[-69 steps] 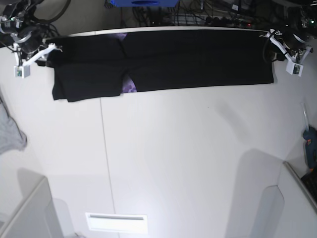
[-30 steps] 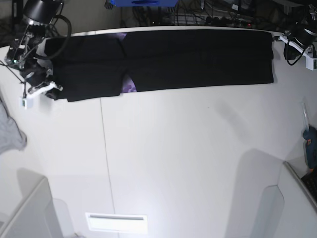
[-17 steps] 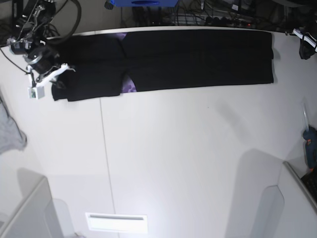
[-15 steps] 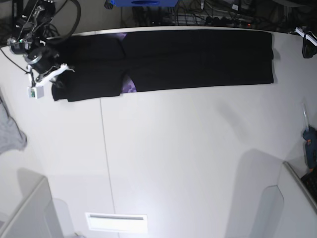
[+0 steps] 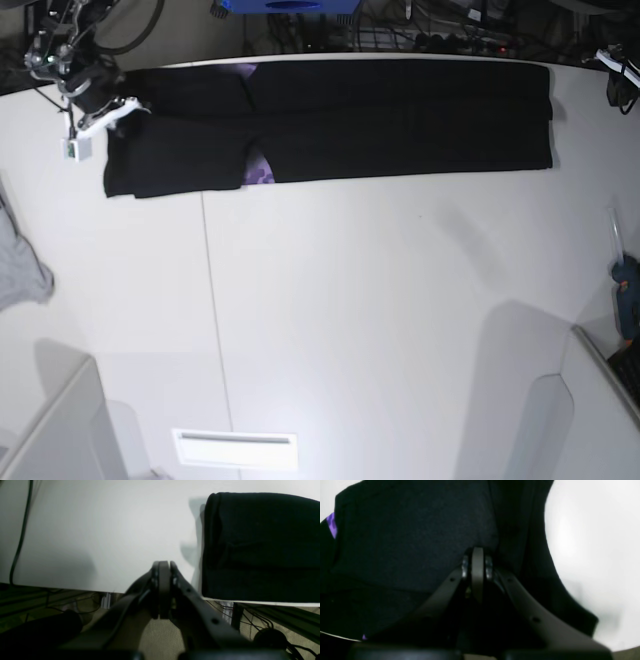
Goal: Fold the T-shirt properly
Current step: 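Move both grippers to the two ends of the black shirt strip, then grasp the strip end with the left gripper and pull it inward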
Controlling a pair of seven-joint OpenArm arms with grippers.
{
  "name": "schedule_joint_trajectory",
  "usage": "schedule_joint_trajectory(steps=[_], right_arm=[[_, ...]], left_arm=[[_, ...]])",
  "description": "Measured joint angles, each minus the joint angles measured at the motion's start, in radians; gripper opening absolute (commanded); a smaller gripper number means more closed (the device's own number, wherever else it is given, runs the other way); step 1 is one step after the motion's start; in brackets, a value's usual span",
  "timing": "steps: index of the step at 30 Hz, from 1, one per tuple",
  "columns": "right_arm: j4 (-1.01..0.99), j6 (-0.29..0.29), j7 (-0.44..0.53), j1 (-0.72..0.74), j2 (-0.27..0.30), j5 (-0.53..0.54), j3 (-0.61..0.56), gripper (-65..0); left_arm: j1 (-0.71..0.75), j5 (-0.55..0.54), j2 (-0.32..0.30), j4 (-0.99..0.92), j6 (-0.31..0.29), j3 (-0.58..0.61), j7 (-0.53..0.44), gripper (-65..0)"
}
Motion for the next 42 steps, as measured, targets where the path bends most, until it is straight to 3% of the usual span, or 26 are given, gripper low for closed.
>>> schedule_joint_trajectory(steps=[6,7,11,14,26,32,42], right_arm=[[0.237,0.001,0.001,-0.079,-0.004,0.000,0.003,-65.0],[0.269,0.003,0.005,-0.087,-0.010,0.005,0.004,-65.0],[0.290,0.004,-0.004,-0.099,-0.041,0.007,-0.001,-65.0],[0.288,0.004,-0.007,-0.105,-0.040,-0.001,-0.001,-65.0],[0.288,0.003,-0.004,-0.105,-0.039,0.001,-0.028,-65.0],[0.288,0.003,-0.004,-0.103,-0.039,0.000,-0.028,-65.0],[0.288,0.003,-0.004,-0.100,-0.038,0.000,-0.028,-65.0]], left_arm=[[0.000,-0.004,0.000,0.002,0.000,0.000,0.000,-65.0],[-0.001,-0.004,0.000,0.002,0.000,0.000,0.000,-60.6],[-0.064,-0.006,-0.001,-0.019,-0.001,0.026,-0.004,-24.8],[-0.098,-0.007,0.002,-0.081,0.000,0.072,-0.001,-11.2],[-0.185,-0.003,0.004,-0.264,0.000,0.225,0.000,-10.2],[-0.212,0.003,0.044,-0.268,0.000,0.241,-0.003,-10.2],[-0.239,0.045,0.040,-0.343,0.000,0.249,-0.028,-10.2]])
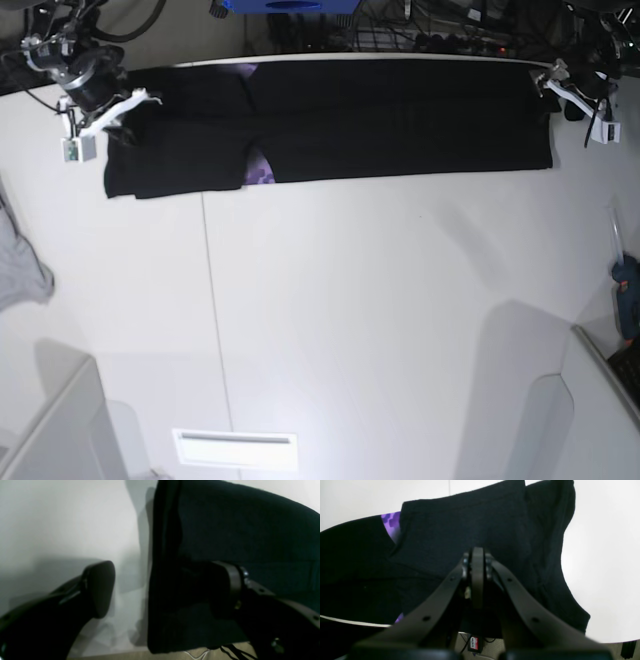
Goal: Fold the T-shirt properly
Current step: 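Grasp the strip end with the left gripper and pull it inward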
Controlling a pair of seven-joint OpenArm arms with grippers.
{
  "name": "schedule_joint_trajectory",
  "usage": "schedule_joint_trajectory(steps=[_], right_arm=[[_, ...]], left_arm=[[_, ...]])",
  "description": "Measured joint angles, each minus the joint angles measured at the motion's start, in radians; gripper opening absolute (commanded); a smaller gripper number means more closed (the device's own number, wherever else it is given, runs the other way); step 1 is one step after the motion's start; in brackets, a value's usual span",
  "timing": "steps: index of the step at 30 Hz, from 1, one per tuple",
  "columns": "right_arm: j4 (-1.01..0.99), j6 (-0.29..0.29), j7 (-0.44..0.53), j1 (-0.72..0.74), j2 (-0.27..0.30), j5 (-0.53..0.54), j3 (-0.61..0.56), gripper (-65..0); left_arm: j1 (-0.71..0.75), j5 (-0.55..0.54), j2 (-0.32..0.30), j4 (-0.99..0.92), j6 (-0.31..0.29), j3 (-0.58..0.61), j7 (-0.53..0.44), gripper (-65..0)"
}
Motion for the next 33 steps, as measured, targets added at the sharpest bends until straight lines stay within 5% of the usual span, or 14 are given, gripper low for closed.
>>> schedule_joint_trajectory(steps=[7,16,21,33], right_arm=[[0.000,0.000,0.000,0.000,0.000,0.000,0.000,-65.0],[0.000,0.000,0.000,0.000,0.000,0.000,0.000,-65.0],[0.000,0.000,0.000,-0.001,0.000,0.000,0.000,-65.0],[0.000,0.000,0.000,-0.003,0.000,0.000,0.000,-65.0]], left_arm=[[-0.012,0.007,-0.008,-0.012,0.000,0.054,-0.029,-12.2],[-0.016,0.024,-0.007,-0.016,0.000,0.072,-0.024,-49.5],[-0.016,0.026,-0.003,-0.019,0.000,0.072,-0.017,-64.3],[-0.084,0.022,-0.017,-0.076,-0.014,0.063,-0.002,-65.0]])
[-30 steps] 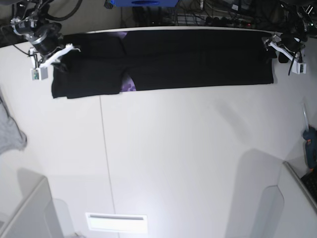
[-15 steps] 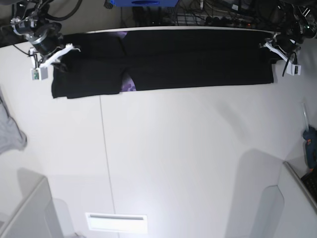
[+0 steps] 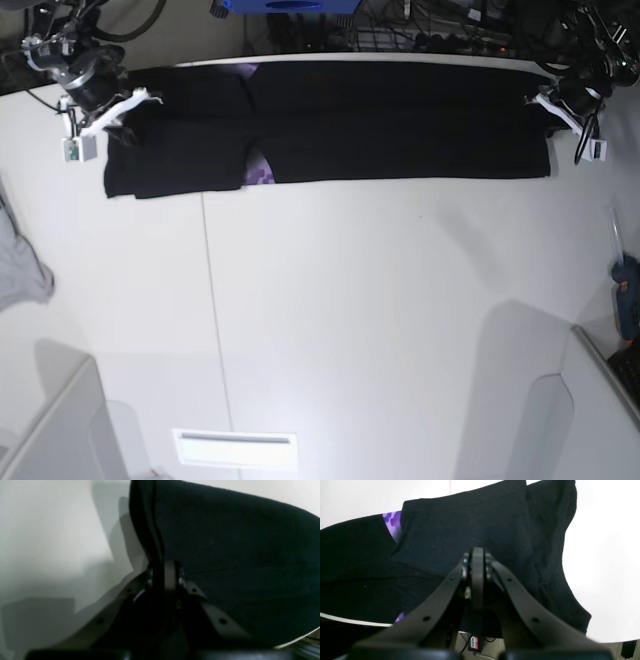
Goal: Fold the T-shirt properly
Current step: 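Grasp the strip end with the left gripper and pull it inward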
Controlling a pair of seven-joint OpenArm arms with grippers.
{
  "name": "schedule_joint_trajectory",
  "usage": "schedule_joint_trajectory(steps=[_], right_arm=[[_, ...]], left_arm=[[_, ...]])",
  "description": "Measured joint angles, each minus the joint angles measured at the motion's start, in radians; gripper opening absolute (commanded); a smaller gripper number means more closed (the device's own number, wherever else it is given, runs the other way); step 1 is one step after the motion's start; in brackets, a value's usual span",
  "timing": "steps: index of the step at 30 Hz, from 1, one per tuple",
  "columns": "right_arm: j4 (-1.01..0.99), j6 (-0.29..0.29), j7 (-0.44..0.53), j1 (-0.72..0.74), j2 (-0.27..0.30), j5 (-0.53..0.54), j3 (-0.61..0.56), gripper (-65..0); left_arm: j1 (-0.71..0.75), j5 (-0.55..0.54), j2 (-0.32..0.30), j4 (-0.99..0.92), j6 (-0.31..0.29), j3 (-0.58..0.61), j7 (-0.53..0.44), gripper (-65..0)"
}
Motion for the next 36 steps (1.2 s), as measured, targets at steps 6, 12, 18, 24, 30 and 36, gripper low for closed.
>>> schedule_joint_trajectory(steps=[6,12,18,24,30,36], right_arm=[[0.000,0.000,0.000,0.000,-0.001,0.000,0.000,-65.0],[0.000,0.000,0.000,0.000,-0.001,0.000,0.000,-65.0],[0.000,0.000,-0.001,0.005,-0.024,0.001,0.000,-65.0],[0.000,-0.003,-0.005,0.003,-0.014,-0.003,-0.044,-65.0],[0.000,-0.003,0.000,0.009,-0.024,-0.001,-0.091,-65.0],[0.000,-0.003,0.000,0.020,-0.026,0.000,-0.102,-65.0]], left_arm=[[-0.034,0.022,-0.035,-0.014,0.000,-0.022,0.021,-65.0],[-0.018,0.040,-0.052,0.040,0.015,-0.097,0.029,-65.0],[0.024,0.035,-0.057,0.124,0.016,-0.094,0.029,-65.0],[0.090,0.032,-0.021,0.315,0.015,-0.095,0.026,-65.0],[0.153,0.032,0.038,0.475,0.012,-0.094,0.037,-65.0],[0.182,0.032,0.043,0.476,0.012,-0.008,0.035,-65.0]])
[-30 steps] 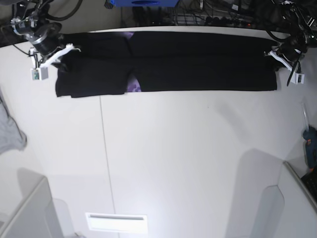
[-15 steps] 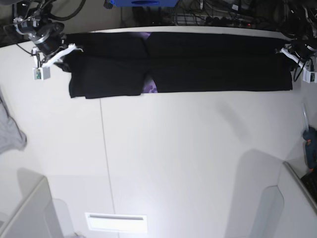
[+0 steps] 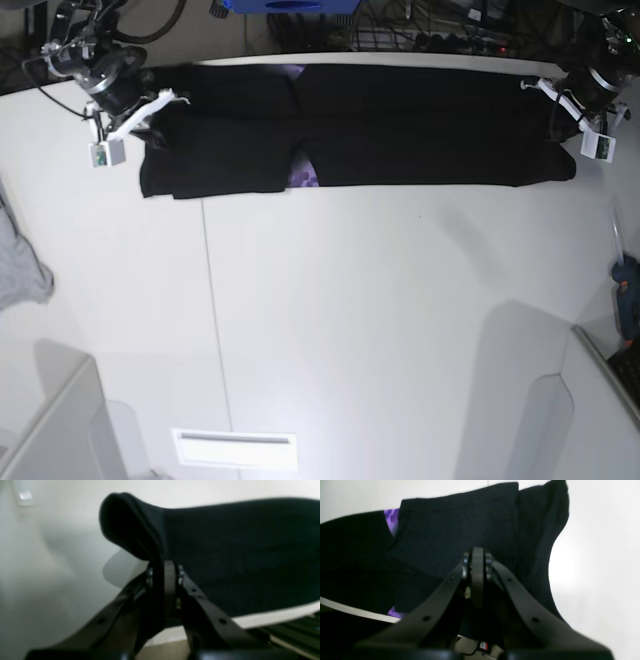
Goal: Fold the T-shirt properly
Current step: 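Grasp the strip end with the left gripper and pull it inward, then fold the strip end with the left gripper toward the right gripper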
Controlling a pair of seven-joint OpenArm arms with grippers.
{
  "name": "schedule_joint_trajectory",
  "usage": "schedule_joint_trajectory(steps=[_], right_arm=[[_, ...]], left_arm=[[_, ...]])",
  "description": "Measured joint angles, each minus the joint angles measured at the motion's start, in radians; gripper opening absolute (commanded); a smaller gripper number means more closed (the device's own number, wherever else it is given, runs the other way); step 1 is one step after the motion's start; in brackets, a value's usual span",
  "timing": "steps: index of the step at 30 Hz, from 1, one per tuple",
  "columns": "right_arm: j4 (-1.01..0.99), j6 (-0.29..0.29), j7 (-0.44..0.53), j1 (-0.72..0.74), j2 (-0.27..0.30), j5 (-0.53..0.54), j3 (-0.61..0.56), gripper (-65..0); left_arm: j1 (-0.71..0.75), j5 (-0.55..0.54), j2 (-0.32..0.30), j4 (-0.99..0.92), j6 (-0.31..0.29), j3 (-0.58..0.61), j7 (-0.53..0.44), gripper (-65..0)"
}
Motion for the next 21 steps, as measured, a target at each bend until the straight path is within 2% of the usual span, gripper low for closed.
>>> schedule_joint_trajectory(steps=[5,11,14,18,21], right_arm=[[0.000,0.000,-0.001,0.002,0.000,-0.001,0.004,-65.0],[0.000,0.000,0.000,0.004,0.001,-0.001,0.004,-65.0],[0.000,0.000,0.000,0.005,0.002,0.000,0.004,-65.0],[0.000,0.000,0.000,0.013,0.006,0.000,0.004,-65.0],[-0.018,0.000,-0.002,0.013,0.006,-0.002,0.004,-65.0]], left_arm=[[0.010,0.002,0.011,0.000,0.000,0.074,-0.001,-65.0],[0.006,0.002,0.061,0.001,0.005,0.160,0.000,-65.0],[0.004,0.003,0.065,0.002,0.078,0.204,-0.001,-65.0],[-0.010,-0.002,0.071,0.002,0.093,0.283,0.000,-65.0],[-0.021,0.000,0.068,0.005,0.129,0.320,-0.003,-65.0]])
